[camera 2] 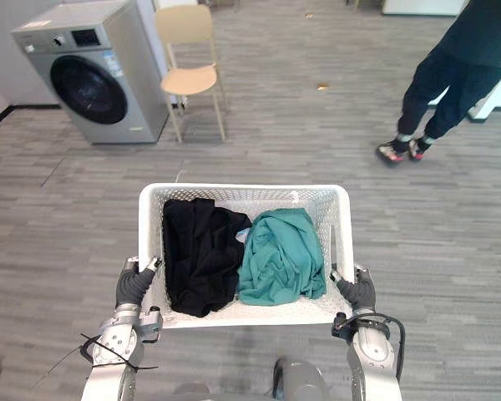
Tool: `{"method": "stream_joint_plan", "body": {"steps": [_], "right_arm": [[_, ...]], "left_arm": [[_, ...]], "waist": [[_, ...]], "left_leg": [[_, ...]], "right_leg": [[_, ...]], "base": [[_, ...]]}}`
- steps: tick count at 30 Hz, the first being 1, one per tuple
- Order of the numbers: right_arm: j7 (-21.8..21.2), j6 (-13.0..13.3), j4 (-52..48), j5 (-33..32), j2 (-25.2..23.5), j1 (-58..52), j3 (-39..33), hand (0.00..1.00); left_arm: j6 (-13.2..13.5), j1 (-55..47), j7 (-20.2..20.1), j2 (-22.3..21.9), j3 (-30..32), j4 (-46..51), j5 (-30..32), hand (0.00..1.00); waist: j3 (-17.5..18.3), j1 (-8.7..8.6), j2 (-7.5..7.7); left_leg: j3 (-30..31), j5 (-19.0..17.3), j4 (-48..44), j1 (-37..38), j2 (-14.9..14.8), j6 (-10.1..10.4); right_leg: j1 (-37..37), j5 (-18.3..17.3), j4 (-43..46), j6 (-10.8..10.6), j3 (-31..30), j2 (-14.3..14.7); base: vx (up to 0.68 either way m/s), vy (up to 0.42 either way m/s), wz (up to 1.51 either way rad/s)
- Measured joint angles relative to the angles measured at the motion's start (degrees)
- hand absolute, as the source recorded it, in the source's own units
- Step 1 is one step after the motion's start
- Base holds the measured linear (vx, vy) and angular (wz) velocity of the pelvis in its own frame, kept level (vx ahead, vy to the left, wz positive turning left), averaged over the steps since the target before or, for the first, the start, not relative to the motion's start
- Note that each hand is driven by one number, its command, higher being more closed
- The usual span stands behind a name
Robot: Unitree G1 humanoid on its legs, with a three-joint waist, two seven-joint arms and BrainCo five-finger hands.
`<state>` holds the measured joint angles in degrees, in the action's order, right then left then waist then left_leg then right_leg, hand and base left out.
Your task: Pick up the laundry basket with both hands and put the clothes into the washing machine.
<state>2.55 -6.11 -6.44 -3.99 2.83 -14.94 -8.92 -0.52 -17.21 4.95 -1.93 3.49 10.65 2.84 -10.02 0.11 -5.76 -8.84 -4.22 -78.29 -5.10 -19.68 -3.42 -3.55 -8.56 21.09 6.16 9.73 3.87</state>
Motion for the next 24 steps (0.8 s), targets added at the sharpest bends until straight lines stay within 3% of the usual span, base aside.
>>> {"method": "stream_joint_plan", "body": {"steps": [1,3,5,6,7,8,9,12,15,16,21,24], "right_arm": [[-0.03,0.0,0.08,0.01,-0.02,-0.14,0.04,1.0],[-0.06,0.09,0.66,0.0,0.0,0.04,0.0,1.0],[-0.07,0.1,1.46,0.01,0.07,0.06,-0.08,1.0],[-0.1,0.11,1.69,0.01,0.16,0.02,-0.09,1.0],[-0.11,0.3,1.71,0.01,0.59,-0.23,-0.1,1.0],[-0.14,1.12,1.79,0.0,2.15,-0.81,-0.21,1.0],[-0.14,1.19,5.2,0.07,1.28,0.6,-0.77,1.0],[-0.38,1.16,6.04,0.13,-0.08,-0.08,-0.76,1.0],[-0.96,1.16,6.12,0.23,-0.78,-0.87,-0.75,1.0],[-1.63,3.14,9.71,2.38,-2.5,-2.74,-0.76,1.0],[-1.62,3.19,9.74,2.37,-2.5,-2.85,-0.75,1.0],[-1.4,3.45,10.91,2.36,-2.48,-2.89,-0.49,1.0]], "left_arm": [[0.02,-0.26,0.0,-0.01,0.01,0.0,-0.05,1.0],[-0.01,-0.27,-0.03,-0.08,0.01,-0.02,-0.05,1.0],[-0.09,-0.14,-0.17,-0.12,0.01,-0.76,-0.04,1.0],[-0.09,-0.13,-0.26,-0.15,-0.01,-1.01,-0.03,1.0],[-0.1,-0.16,-0.41,-0.48,-0.11,-1.21,-0.03,1.0],[-0.12,-0.55,-0.67,-1.96,-0.43,-1.33,0.03,1.0],[-0.32,0.76,-0.71,-1.54,0.0,-3.49,0.09,1.0],[-0.51,0.03,-0.71,-0.28,0.19,-3.72,0.09,1.0],[-0.5,-0.86,-0.75,0.04,0.35,-3.71,0.1,1.0],[-0.92,-4.12,-1.18,0.38,-0.64,-2.95,0.33,1.0],[-0.92,-4.19,-1.18,0.37,-0.64,-2.96,0.32,1.0],[-0.91,-4.23,-1.18,0.37,-0.49,-3.97,0.31,1.0]], "waist": [[-0.46,0.78,0.83],[-1.0,0.82,1.78],[-1.4,0.73,2.35],[-1.55,0.7,2.74],[-1.21,0.53,2.22],[0.15,0.46,-0.41],[0.83,-0.45,0.79],[1.34,-0.91,2.47],[1.34,-0.77,2.71],[3.63,-0.88,1.25],[3.6,-0.75,1.35],[3.49,-0.26,2.21]], "left_leg": [[-1.5,-2.12,0.05,-3.18,-0.03,-1.03],[-4.28,-4.36,6.05,-6.86,0.0,-0.87],[-7.85,-5.85,23.6,-8.57,1.35,1.47],[-8.39,-5.82,30.28,-7.87,2.62,1.92],[-8.38,-4.17,41.44,-6.05,4.91,3.63],[-6.96,2.52,54.59,-5.04,6.02,6.53],[-6.87,-0.71,58.25,-2.73,9.14,6.07],[-6.89,1.35,64.89,-1.07,13.22,4.7],[-6.27,3.65,70.29,0.93,14.64,4.11],[-5.55,12.73,83.93,4.13,13.62,7.18],[-5.45,12.73,83.9,3.95,13.64,7.18],[-5.05,12.71,83.75,2.53,13.75,7.27]], "right_leg": [[3.05,0.0,-1.77,0.0,-1.51,-0.79],[5.88,-0.02,-3.77,-0.04,-2.48,-3.11],[7.74,-0.18,-5.15,-0.46,-3.9,-7.05],[8.16,-0.68,-5.17,-1.7,-3.83,-8.49],[8.43,-1.89,-4.87,-4.33,-3.97,-9.92],[8.2,-4.16,-4.33,-8.7,-5.28,-9.63],[8.15,-5.18,-4.96,-10.6,-6.01,-12.48],[9.54,-1.91,-9.17,-11.22,-5.45,-14.98],[10.99,2.28,-12.47,-12.46,-4.85,-15.17],[9.31,1.31,-15.33,-12.36,-2.14,-12.01],[9.31,1.31,-15.44,-12.37,-1.93,-12.04],[9.35,1.53,-17.18,-12.65,-0.22,-12.11]], "base": [[0.43,0.083,-0.58],[0.42,0.131,-0.54],[0.28,0.217,-0.46],[0.25,0.27,-0.33],[0.19,0.229,-0.28],[0.32,0.449,-0.1],[0.26,0.38,0.08],[0.18,0.219,0.3],[0.11,0.095,0.2],[0.04,0.045,0.04],[0.0,0.0,0.01],[0.01,0.004,0.19]]}}
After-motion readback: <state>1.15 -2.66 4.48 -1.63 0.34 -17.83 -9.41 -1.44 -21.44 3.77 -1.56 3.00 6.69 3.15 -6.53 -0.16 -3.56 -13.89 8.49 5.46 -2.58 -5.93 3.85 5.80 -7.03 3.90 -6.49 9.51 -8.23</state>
